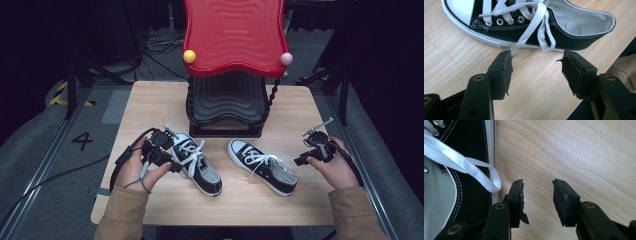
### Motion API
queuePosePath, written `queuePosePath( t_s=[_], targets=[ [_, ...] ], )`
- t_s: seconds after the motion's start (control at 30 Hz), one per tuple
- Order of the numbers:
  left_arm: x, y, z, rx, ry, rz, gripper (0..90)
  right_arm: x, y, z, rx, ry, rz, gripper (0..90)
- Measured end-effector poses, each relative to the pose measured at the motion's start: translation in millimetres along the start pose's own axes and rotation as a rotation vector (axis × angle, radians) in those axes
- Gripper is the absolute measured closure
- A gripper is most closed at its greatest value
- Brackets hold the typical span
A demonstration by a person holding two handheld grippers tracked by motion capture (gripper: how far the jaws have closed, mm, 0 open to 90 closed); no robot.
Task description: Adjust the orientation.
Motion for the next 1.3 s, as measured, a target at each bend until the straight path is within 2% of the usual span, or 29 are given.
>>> queuePosePath(
  t_s=[0.5,0.57,0.7,0.97,1.1,1.3],
  targets=[
    [2.8,1.0,-0.5,0.004,-0.01,0.002,41.8,0.5,0.1,0.5,-0.002,-0.002,0.0,60.5],
    [5.2,1.3,-1.1,0.004,-0.017,0.017,41.8,0.8,0.1,0.7,-0.002,-0.002,0.001,60.4],
    [12.3,3.0,-3.3,0.015,-0.035,0.044,41.8,1.1,-0.2,1.1,-0.002,-0.003,0.0,60.3],
    [24.7,2.4,-9.0,0.018,-0.066,0.056,41.8,1.0,-0.6,1.3,-0.004,-0.004,-0.001,60.2],
    [36.1,-0.7,-14.7,0.024,-0.092,0.092,41.9,1.0,-1.1,1.2,-0.005,-0.005,0.003,60.2],
    [52.4,-8.6,-22.6,0.011,-0.128,0.109,42.1,0.3,-0.3,0.7,-0.006,-0.002,0.003,60.1]
  ],
)
Point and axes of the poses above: each handheld gripper's, and its own axes: y roughly backward along the jaws, z roughly out of its underside, x roughly to its right, the point moved 7 cm from there along -y, roughly forward along the jaws, and after that the axes turned 4 degrees about y, right-handed, at the moved point
